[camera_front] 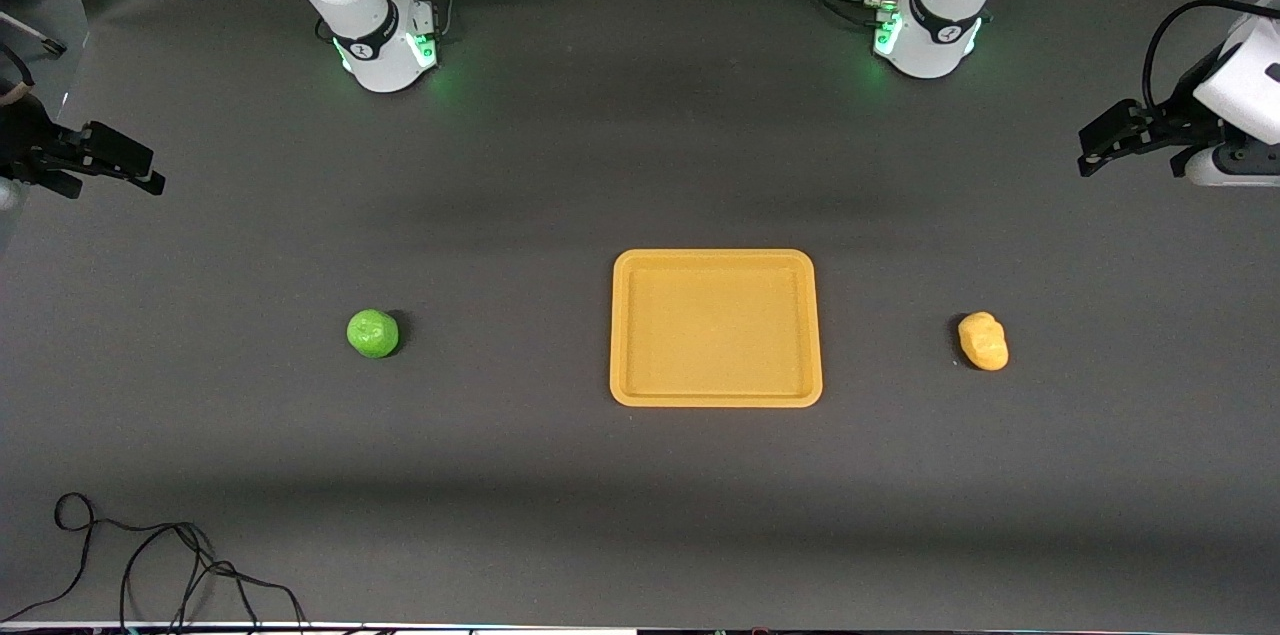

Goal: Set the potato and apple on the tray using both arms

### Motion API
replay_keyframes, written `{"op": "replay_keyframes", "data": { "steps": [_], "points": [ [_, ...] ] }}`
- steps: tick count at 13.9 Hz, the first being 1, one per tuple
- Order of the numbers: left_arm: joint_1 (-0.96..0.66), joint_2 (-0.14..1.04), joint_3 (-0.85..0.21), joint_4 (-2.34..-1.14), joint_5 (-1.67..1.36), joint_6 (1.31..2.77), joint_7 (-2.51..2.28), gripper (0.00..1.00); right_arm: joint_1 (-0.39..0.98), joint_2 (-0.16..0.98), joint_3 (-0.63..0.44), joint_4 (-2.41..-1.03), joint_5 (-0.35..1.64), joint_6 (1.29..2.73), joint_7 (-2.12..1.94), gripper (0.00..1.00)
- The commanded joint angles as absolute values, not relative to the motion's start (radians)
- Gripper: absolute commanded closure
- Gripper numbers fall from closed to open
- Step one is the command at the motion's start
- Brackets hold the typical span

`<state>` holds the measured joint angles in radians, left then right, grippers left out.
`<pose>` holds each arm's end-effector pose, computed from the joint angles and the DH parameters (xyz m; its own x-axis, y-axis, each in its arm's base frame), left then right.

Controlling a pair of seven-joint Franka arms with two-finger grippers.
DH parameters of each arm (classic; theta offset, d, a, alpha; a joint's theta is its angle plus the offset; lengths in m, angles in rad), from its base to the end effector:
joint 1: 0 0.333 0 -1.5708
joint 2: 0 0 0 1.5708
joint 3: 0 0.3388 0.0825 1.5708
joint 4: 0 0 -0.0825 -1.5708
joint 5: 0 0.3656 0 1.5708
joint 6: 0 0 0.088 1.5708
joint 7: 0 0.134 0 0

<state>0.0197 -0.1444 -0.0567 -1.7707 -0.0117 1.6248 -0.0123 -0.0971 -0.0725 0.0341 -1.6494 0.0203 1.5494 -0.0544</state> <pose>0.4899 -0.0216 0.6080 0.9997 -0.0235 -0.0018 -0.0235 -0.9997 0.0035 0.5073 -0.0286 0.6208 0.9996 -0.0083 -0.0265 -0.0088 -0.9998 -0.0193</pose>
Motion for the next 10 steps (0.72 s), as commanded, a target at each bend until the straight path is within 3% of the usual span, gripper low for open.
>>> {"op": "replay_keyframes", "data": {
  "steps": [1,6,10],
  "points": [
    [0.017,-0.152,-0.052,-1.782,-0.018,1.658,-0.006,0.00,-0.097,-0.066,0.035,-1.644,0.008,1.549,-0.077,0.00],
    [0.015,-0.080,-0.052,-1.784,-0.018,1.733,0.001,0.00,-0.094,-0.038,0.040,-1.673,0.009,1.555,-0.071,0.01],
    [0.018,0.036,-0.051,-1.786,-0.003,1.859,0.003,0.00,-0.058,0.041,0.041,-1.720,0.008,1.658,-0.069,0.00]
  ]
}}
